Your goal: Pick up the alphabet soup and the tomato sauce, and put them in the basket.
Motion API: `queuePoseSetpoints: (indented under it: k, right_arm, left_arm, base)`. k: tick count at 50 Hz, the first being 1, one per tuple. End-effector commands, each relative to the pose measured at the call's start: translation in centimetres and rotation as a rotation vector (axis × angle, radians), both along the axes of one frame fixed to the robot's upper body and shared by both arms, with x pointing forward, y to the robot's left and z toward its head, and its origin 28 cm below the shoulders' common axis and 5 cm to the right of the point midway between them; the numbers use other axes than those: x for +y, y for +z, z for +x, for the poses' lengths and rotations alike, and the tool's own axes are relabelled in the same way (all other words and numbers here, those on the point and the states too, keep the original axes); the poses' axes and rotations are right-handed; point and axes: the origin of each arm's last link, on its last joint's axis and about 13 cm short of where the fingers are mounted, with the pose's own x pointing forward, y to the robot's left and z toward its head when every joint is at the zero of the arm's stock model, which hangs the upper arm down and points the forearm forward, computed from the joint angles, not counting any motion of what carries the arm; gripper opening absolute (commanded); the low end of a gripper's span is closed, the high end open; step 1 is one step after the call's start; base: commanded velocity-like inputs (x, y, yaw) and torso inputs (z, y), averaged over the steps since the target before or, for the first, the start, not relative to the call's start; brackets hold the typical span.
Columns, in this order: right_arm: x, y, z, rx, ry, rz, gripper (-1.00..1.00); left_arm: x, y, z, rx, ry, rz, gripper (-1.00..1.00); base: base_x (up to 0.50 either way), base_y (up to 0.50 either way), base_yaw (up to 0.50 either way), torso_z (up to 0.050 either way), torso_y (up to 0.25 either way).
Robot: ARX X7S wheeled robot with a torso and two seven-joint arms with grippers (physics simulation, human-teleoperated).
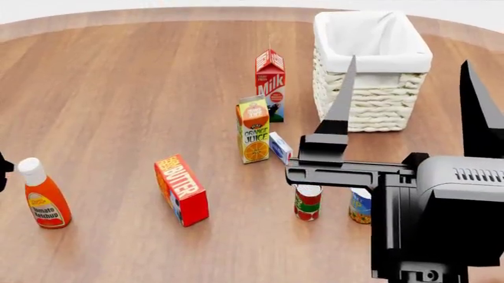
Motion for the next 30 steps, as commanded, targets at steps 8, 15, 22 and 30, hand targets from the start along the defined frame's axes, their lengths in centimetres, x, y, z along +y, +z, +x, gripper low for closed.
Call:
queuePoseSetpoints:
  k: [8,15,22,30]
  right_arm:
    - [0.3,-0.3,-0.3,-0.009,0.020,0.000,1.00]
    - [0.4,0.1,-0.2,-0.005,0.033,0.000,1.00]
    - [0.5,0.2,-0.3,0.000,0.040,-0.002,1.00]
    - [0.5,0.2,-0.3,0.000,0.045,-0.008,1.00]
  left_arm:
    - [-0.2,0.3,-0.3,-0.004,-0.010,-0.008,1.00]
    - [-0.3,0.1,-0.2,0.001,-0.021,-0.016,1.00]
    - [-0.3,0.2,-0.3,-0.003,-0.024,-0.020,1.00]
    - [-0.3,0.1,-0.3,-0.003,-0.023,-0.022,1.00]
  base:
    - [0.00,0.00,0.00,0.050,0.033]
    - [0.00,-0.01,0.00,0.021,0.009]
    - [0.00,-0.28,0.00,0.000,0.000]
    - [0.00,-0.31,0.00,0.000,0.000]
